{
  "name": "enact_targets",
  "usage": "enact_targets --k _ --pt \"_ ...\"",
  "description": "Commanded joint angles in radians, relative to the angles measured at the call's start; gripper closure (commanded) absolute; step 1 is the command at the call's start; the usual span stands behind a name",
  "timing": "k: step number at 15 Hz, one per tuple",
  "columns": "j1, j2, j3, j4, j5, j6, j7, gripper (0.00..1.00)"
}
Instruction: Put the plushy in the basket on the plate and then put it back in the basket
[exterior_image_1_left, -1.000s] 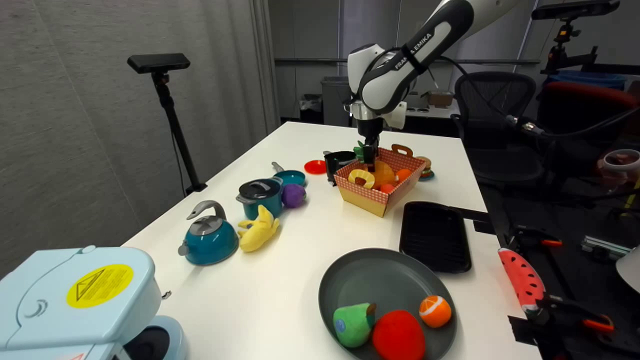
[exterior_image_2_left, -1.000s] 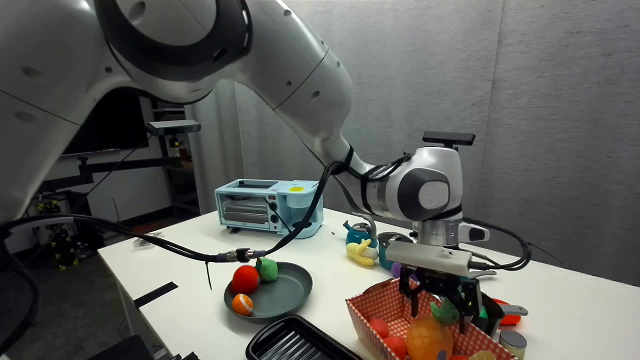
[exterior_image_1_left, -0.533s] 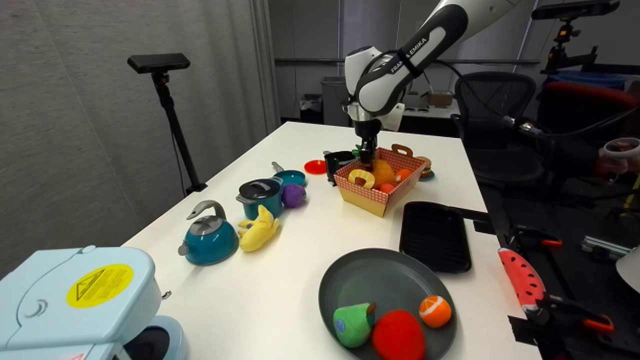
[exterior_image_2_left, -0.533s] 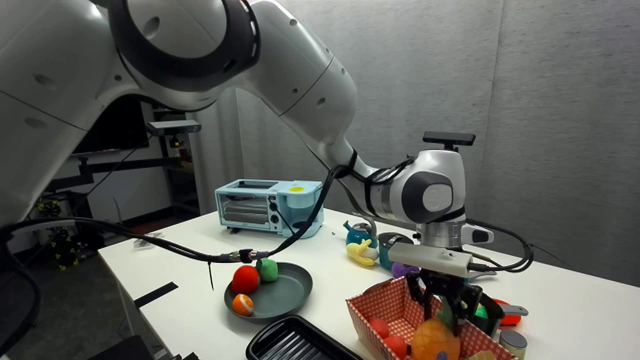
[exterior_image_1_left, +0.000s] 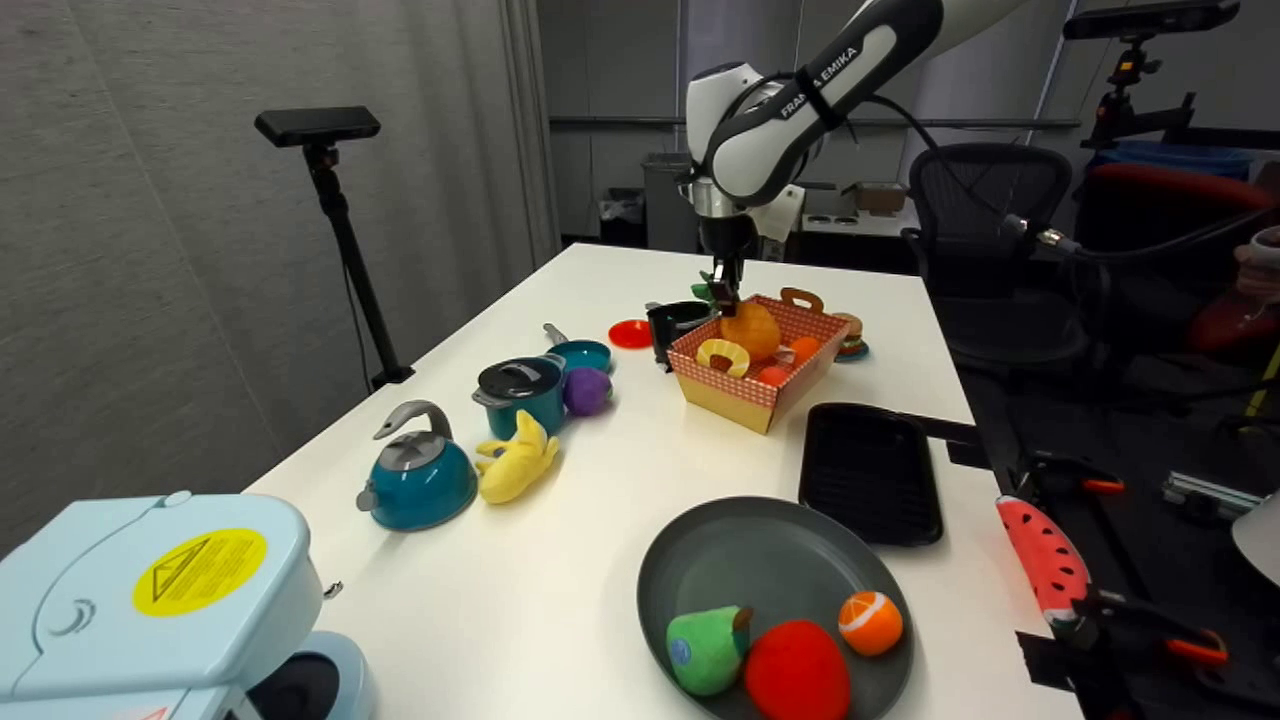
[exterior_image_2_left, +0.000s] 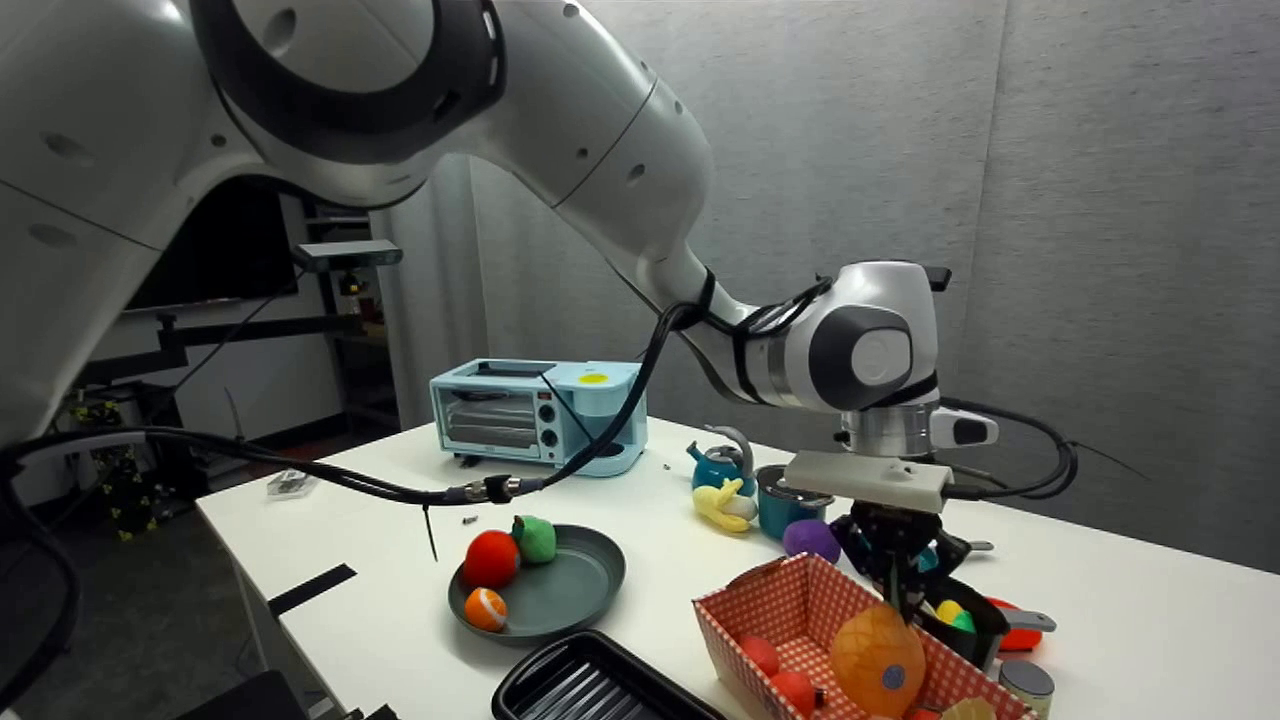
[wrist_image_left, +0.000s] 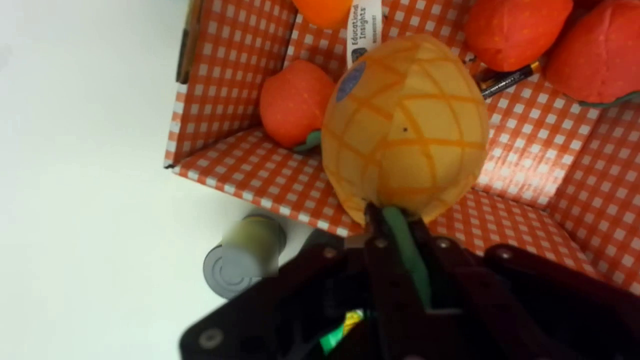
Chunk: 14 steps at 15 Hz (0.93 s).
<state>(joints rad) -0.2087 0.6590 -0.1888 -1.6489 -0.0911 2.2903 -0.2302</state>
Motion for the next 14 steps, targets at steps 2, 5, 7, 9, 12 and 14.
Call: enact_targets --k 2,5,7,9,12,14 --pt "-0.002 -0.099 0.034 -0.047 -0.023 -0.015 -0.022 0.95" --pt "0.001 -0.135 0.066 -0.077 -0.023 -0.030 -0.084 0.95" --pt "0.012 -0.152 0.088 -0.106 -0.034 -0.021 -0.130 0.95" --pt "0.023 -0.166 0.112 -0.139 -0.041 -0.020 -0.180 0.95" --pt "0.044 -0.189 0.144 -0.194 -0.066 -0.012 -0.234 0.95" --pt "0.060 -0.204 0.162 -0.228 -0.088 -0.007 -0.262 0.95"
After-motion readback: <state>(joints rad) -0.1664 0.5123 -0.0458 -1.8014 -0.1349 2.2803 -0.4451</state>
